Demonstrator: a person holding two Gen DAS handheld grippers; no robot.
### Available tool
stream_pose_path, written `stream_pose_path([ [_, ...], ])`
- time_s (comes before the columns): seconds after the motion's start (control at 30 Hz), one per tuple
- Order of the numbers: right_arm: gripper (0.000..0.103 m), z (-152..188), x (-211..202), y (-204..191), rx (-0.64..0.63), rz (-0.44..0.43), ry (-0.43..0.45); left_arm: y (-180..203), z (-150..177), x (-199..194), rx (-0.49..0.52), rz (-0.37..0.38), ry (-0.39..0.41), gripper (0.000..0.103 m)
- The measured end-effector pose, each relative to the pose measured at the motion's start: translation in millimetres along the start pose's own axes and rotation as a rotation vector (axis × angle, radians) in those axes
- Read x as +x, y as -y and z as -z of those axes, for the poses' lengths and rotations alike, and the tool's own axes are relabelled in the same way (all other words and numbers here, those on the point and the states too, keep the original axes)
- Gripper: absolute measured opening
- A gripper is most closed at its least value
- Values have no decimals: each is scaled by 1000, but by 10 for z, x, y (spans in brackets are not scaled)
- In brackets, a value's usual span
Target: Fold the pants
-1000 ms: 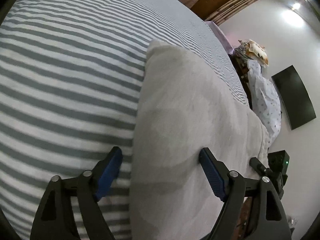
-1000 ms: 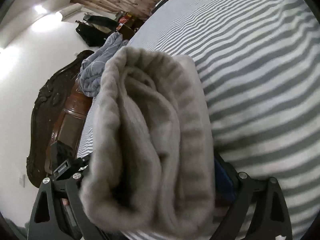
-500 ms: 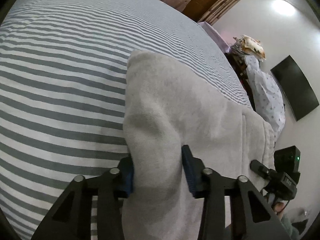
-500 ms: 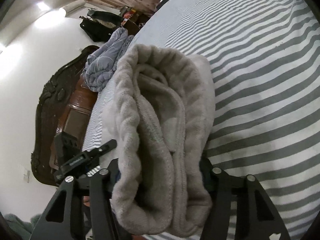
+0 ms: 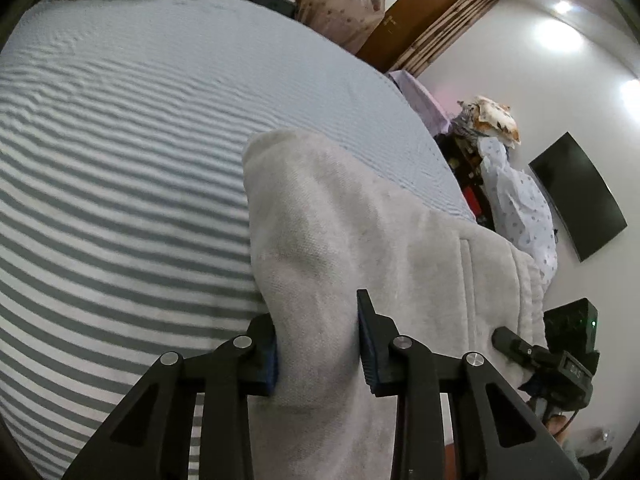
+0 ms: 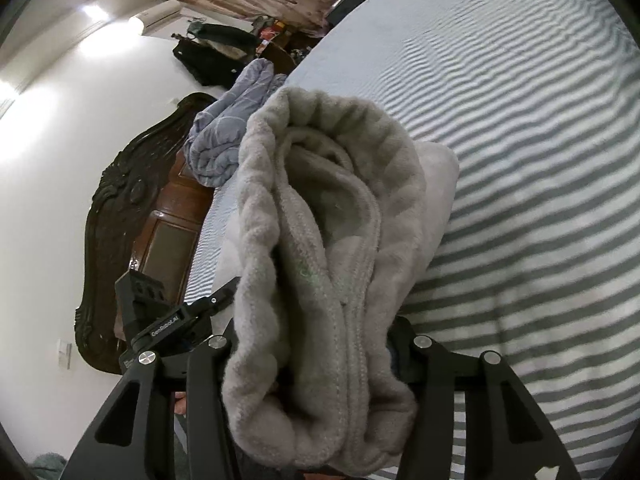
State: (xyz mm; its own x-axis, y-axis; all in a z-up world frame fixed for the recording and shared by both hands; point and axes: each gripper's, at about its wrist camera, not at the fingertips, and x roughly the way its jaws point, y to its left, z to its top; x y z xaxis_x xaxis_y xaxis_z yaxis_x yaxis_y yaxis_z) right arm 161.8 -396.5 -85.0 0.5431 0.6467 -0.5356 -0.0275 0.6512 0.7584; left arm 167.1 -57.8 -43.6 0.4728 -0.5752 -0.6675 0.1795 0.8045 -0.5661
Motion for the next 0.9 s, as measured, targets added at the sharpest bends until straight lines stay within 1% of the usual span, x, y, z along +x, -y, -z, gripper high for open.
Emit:
stream_pose_path([
  [0.17,45,-192,302,-295,-33,-33,-18,-185,-309,-277,18,-43,53,32],
  [0.37,45,-490,875,-585,-51,-78,-53,-541,-726,-470,2,-96,102,32],
  [0.47,45,-594,1162,-668,-50,-88,-71,-699,-902,-435,14,-132,105,32],
  [0.53,45,-647,1338,-693,-51,-80,-81,-840,-997,-372,6,-141,96,32],
  [0.57,45,-675,1426,-691,-50,-73,-87,-919,-1048,-316,-6,-134,86,32],
  [0.67,45,-730,1666,-637,-50,-43,-100,-1127,-1136,-120,-16,-148,62,32],
  [0.73,46,-740,1836,-604,-67,-2,-109,-1183,-1166,67,-19,-172,43,32],
  [0.8,49,-700,1983,-542,-95,63,-117,-1375,-1142,213,-22,-219,11,34],
  [0.83,53,-672,2038,-522,-122,101,-122,-1393,-1114,252,-17,-232,5,35],
  [0.87,59,-636,2077,-500,-140,134,-119,-1427,-1071,287,-5,-244,7,39],
  [0.9,64,-600,2100,-496,-161,161,-110,-1455,-1028,297,3,-246,16,45],
])
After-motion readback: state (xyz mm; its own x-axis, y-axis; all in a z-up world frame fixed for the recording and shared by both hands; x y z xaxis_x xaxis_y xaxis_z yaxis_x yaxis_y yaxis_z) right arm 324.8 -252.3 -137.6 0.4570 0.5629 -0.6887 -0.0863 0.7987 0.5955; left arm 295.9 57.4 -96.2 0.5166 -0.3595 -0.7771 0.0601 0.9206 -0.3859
